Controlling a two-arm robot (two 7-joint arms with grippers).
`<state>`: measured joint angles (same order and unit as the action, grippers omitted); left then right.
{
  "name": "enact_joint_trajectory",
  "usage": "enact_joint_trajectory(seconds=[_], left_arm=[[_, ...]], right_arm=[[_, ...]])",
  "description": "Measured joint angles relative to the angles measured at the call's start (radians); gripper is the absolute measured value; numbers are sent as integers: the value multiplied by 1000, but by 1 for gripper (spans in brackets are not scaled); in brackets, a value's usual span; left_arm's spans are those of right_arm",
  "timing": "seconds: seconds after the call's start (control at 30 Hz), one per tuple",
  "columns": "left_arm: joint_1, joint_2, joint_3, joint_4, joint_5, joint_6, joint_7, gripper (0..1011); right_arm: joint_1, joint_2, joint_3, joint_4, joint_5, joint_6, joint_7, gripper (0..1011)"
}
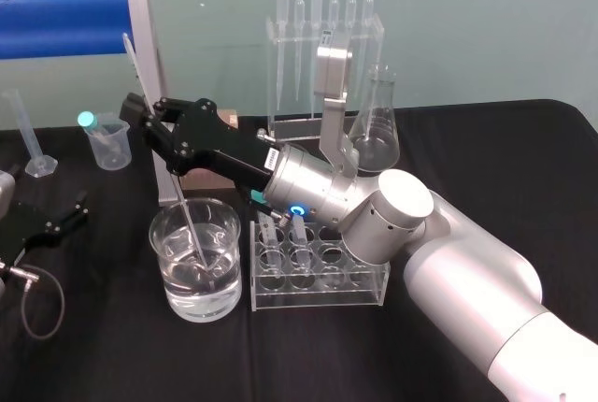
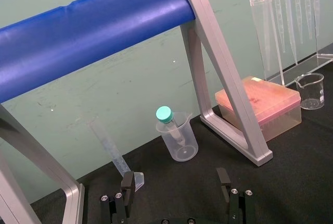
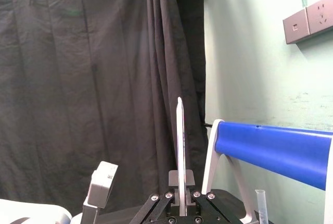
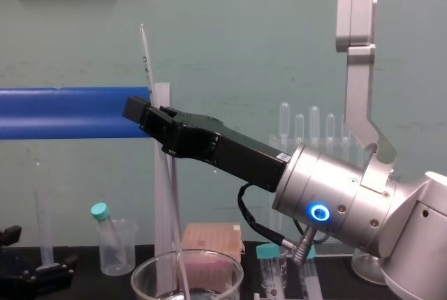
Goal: Hold the thermometer with one hand and immerse one end into the beaker, then reinsert it into the test tube rack.
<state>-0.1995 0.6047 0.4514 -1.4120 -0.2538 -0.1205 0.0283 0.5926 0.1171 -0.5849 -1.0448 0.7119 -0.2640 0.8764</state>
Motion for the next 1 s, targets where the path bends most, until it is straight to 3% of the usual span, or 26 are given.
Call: enact_joint_trajectory(seconds=[1.0], left_arm=[[0, 0, 0, 0, 0, 0, 0, 1008]], right_arm=[[0, 0, 0, 0, 0, 0, 0, 55]])
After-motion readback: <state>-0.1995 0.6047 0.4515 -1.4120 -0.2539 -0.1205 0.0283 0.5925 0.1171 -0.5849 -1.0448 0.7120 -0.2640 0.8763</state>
